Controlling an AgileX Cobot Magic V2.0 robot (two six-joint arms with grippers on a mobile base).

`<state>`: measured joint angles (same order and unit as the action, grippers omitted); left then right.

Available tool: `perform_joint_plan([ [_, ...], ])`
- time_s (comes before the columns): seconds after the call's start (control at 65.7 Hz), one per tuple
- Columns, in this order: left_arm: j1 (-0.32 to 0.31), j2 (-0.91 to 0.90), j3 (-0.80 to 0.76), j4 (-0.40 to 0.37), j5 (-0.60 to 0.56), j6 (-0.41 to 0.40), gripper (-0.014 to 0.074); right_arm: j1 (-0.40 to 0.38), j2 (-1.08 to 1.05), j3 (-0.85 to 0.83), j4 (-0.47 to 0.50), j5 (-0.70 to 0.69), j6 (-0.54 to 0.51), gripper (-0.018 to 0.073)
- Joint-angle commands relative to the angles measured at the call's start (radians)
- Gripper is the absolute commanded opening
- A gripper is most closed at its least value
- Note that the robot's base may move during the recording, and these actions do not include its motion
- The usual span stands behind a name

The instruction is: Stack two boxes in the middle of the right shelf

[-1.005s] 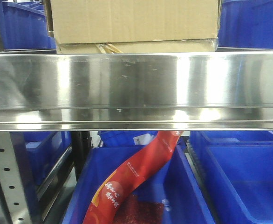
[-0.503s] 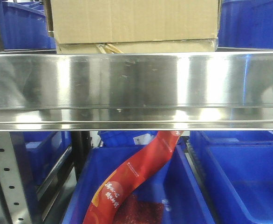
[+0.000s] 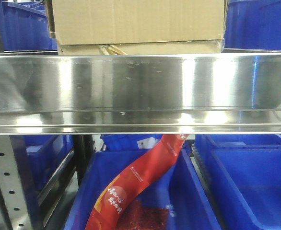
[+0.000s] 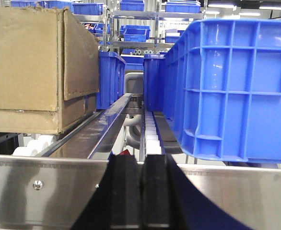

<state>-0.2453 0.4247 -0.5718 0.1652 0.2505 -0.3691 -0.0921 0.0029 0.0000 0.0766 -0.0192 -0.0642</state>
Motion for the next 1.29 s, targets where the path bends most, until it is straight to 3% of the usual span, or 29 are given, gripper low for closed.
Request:
perform_joint_plan([
  [0.0, 0.004, -0.004, 0.002, 0.001, -0.016, -0.006, -0.0100, -0.005, -0.003, 0.000, 0.003, -0.008, -0.006, -0.0162],
  [0.685, 0.004, -0.012, 0.009, 0.007, -0.016, -0.006, -0.0100, -0.005, -0.003, 0.000, 0.003, -0.012, -0.006, -0.0162],
  [0.777, 0.029, -0.075, 0.060, 0.046, -0.008, 0.063, -0.0100, -0.005, -0.003, 0.000, 0.003, -0.012, -0.006, -0.0162],
  [0.883, 0.089, -0.174, 0.179, -0.059, -0.022, 0.277, -0.0100, -0.005, -0.003, 0.000, 0.003, -0.012, -0.006, -0.0162],
  [0.944, 0.125, -0.225, 0.261, -0.116, -0.057, 0.344, -0.0100, -0.005, -0.003, 0.000, 0.003, -0.012, -0.006, -0.0162],
  [1.112, 0.219, -0.376, 0.456, -0.142, -0.159, 0.369, -0.0100, -0.005, -0.003, 0.000, 0.003, -0.012, -0.006, -0.0162],
  [1.279, 0.233, -0.425, 0.572, -0.165, -0.219, 0.369, -0.0100, -0.005, -0.003, 0.000, 0.003, -0.012, -0.006, -0.0162],
])
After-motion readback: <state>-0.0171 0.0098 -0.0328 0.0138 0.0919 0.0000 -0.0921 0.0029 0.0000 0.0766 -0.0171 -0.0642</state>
